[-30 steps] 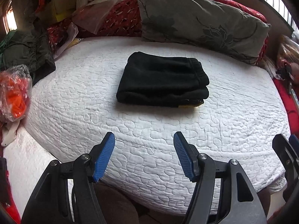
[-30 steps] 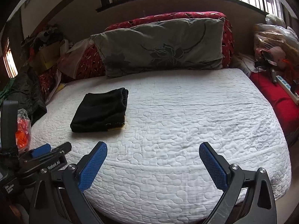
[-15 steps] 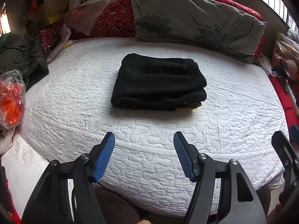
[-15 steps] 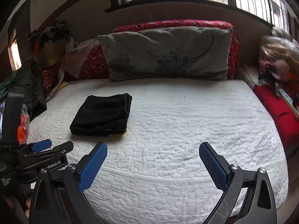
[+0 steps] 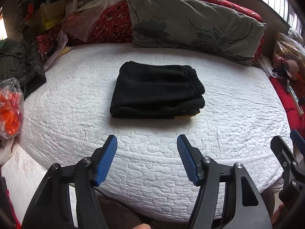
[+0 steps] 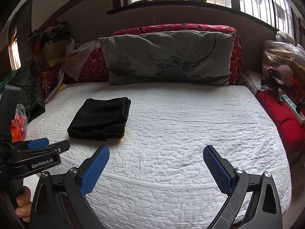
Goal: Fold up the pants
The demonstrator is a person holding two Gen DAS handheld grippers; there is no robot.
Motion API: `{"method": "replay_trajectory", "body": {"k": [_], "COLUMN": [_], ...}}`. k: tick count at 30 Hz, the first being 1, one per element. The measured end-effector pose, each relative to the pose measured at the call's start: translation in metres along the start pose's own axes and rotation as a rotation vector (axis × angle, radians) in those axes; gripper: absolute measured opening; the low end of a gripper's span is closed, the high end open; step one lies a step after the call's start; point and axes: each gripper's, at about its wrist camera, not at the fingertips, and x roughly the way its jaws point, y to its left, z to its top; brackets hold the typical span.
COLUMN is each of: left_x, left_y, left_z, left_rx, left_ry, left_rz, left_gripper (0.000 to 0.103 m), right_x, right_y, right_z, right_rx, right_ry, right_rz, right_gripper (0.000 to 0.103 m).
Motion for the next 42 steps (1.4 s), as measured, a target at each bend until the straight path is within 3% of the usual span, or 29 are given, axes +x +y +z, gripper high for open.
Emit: {"method": "replay_trajectory", "body": {"k": [37, 42], "left_x": [-0.002, -0.004], "left_y": [-0.006, -0.008], "left_z": [0.011, 0.010], "left_rx": [-0.057, -0.049], "left_ry": [0.015, 0.013], "left_rz": [-0.088, -0.066], "left_gripper": [0.065, 0.065], "right_x": [0.009, 0.011], "right_y": [-0.010, -0.011], "right_z": [-0.006, -0.005], "right_rx": [0.046, 0.053], "right_ry": [0.056, 0.062], "right_rz": [-0.032, -0.034], "right_gripper": [0.100, 0.100]}}
